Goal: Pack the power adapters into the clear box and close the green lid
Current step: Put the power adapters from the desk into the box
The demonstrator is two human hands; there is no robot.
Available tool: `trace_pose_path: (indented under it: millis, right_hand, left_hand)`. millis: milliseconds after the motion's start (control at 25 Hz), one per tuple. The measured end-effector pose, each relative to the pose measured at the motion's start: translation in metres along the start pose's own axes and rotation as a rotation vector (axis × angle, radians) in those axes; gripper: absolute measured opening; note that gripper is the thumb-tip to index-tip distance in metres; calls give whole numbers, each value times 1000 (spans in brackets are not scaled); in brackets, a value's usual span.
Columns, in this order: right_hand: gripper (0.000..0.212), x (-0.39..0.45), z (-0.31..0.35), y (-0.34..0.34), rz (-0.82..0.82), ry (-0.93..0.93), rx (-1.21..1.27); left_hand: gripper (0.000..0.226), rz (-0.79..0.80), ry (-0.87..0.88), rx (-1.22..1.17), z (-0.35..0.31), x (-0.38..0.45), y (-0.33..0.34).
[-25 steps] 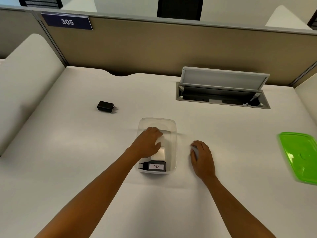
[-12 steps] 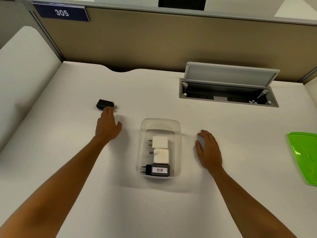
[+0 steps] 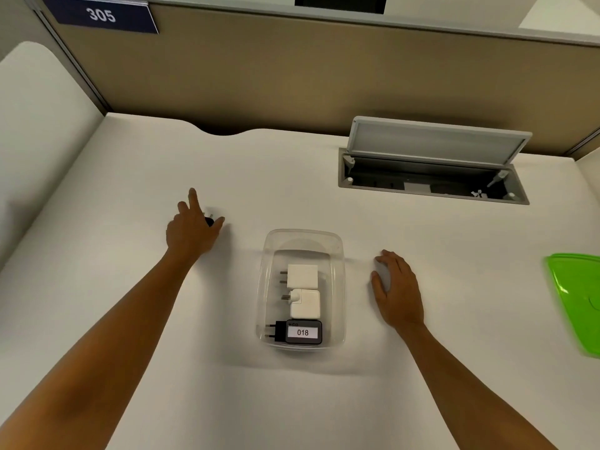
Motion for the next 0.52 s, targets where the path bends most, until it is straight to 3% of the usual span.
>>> trace_pose_path:
  millis: [80,240,320,400,520]
  right_hand:
    - [40,0,0,0,-4,-4,0]
    - [39,1,1,0,-9,-12,-1]
    - [39,0,1,0,-11,-18,-2]
    - [38,1,0,0,-11,-15,-6]
    - [38,0,2,0,-14,-19,-3]
  left_hand:
    - [86,9,-110,-128,1,-13,2]
    - [60,48,-188,-255,8,-33,0]
    - [74,88,-94,-184,8,-39,-3]
    - [86,222,128,-36,5,-48,-3]
    - [78,345,254,-56,4,-61,-3]
Point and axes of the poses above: each hand's wrist, its own x-axis towards the middle knuckle, its own y-axis out of the palm, z = x × y, the point moved 4 cm from there along x, towards the middle knuckle, and after that the axes turned 15 degrees about -z, right-handed, at the moved point
